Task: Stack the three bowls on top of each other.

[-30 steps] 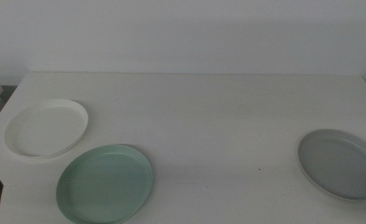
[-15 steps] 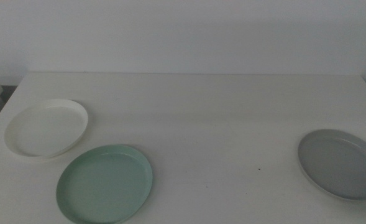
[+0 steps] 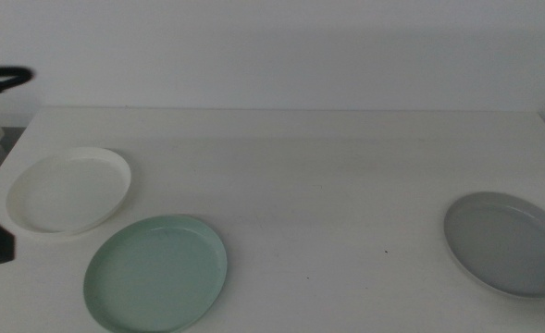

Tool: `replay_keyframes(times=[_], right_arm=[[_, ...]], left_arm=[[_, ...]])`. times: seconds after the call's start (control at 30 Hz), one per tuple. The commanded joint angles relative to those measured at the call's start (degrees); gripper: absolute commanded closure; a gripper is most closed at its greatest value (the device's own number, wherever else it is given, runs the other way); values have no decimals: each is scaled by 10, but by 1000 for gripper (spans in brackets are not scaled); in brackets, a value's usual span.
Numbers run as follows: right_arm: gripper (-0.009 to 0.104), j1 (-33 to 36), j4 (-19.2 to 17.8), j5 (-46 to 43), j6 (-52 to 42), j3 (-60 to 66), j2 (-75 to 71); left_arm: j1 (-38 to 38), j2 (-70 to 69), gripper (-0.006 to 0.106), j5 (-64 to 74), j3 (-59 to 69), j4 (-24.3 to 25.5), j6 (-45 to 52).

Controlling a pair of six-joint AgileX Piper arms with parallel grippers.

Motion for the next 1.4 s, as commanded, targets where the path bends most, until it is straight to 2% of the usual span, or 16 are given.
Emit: replay_keyframes(times=[0.0,0.23,0.73,0.97,1.37], right_arm=[[17,-1,-4,-6,-3,2,-3],[17,-1,-4,-6,-3,2,-3],[17,-1,-4,-6,-3,2,-3],[17,-1,-4,-6,-3,2,-3],[17,-1,-4,-6,-3,2,-3]], left_arm=[[0,45,7,5,-14,0,-7],[0,157,7,1,-21,-6,-5],[-43,362,7,-158,-8,3,25],[-43,397,7,-278,44,-26,19],[-43,492,7,-329,44,-41,24]])
